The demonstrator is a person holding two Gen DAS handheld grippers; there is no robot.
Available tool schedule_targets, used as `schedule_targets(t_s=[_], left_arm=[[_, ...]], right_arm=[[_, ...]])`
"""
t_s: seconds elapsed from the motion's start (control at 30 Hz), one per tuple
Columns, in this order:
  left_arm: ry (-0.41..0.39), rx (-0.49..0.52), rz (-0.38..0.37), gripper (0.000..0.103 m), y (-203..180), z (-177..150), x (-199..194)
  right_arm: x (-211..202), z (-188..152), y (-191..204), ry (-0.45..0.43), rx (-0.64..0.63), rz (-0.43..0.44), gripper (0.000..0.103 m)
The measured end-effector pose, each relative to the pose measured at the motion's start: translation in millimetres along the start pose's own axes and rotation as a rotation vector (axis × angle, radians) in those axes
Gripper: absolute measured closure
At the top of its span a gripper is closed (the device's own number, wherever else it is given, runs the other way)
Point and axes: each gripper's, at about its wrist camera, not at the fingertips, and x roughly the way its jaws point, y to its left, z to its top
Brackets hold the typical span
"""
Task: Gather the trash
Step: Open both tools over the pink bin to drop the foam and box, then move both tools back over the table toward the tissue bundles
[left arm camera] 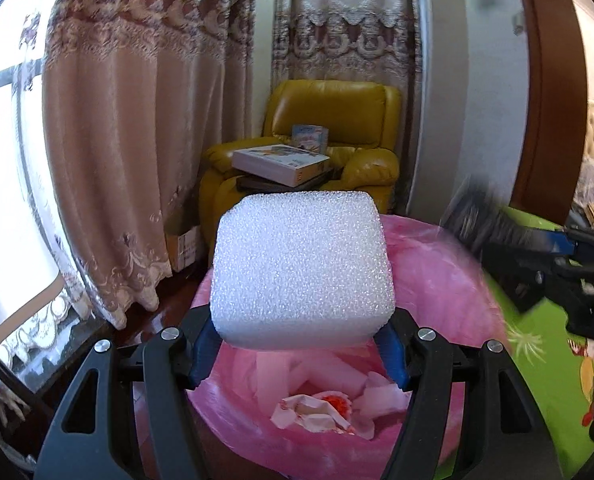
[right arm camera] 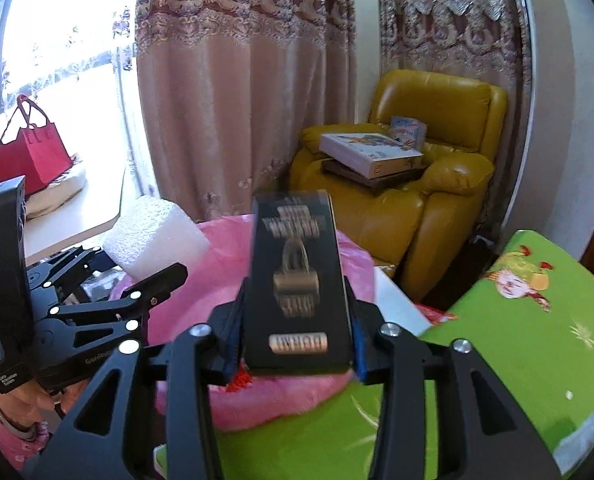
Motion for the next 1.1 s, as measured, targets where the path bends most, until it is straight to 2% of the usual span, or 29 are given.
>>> schedule_targets(t_s=[0.03,0.07,0.1,0.13,0.23,0.37,0.53,0.7,0.8,0.97,1.1], left_arm=[[0.002,-0.012,0.000,0.037,3.2,1.4,0.7],[0.001,-0.026,0.001,0.031,7.3,1.6,0.1],[-0.003,-0.032,0.006,0.026,9.1,1.9,-1.8],[-0.009,-0.036,0.015,0.017,9.8,1.9,-4.7],[-0.033,-0.031,0.017,0.015,5.8,4.4,-19.6],[-0.042,-0.015,-0.012,0.012,-19.8,3.5,-39.6],[-0.062,0.030,-0.152,0.010,-91.3,2.8,-65.2],[-0.019,0.112,-0.338,0.010,-196.1,-4.4,-73.0],[0.010,0.168,-0.396,0.010,-256.9,-20.0,-75.8],[0.078,0.238,-0.467,0.010,-333.0,-47.7,-75.5],[0.079,0.284,-0.457,0.010,-372.0,-61.9,-76.6]], right_arm=[[-0.4,1.9,1.2,-0.008,0.004,0.008,0.035],[-3.9,4.3,-1.0,-0.021,0.013,0.021,0.030],[-7.6,5.2,-2.5,-0.029,0.020,0.021,0.029],[-15.6,6.1,-7.0,-0.042,0.033,0.016,0.029],[-43.6,4.1,-19.7,-0.083,0.048,-0.004,0.029],[-100.8,-15.3,-41.4,-0.123,0.039,-0.084,0.029],[-170.8,-59.4,-78.3,-0.147,0.077,-0.217,0.028],[-233.8,-113.8,-125.1,-0.115,0.149,-0.398,0.028],[-268.7,-146.1,-154.6,-0.111,0.222,-0.480,0.028],[-318.9,-193.9,-206.6,-0.102,0.358,-0.603,0.028],[-332.3,-216.8,-229.2,-0.086,0.426,-0.644,0.028]])
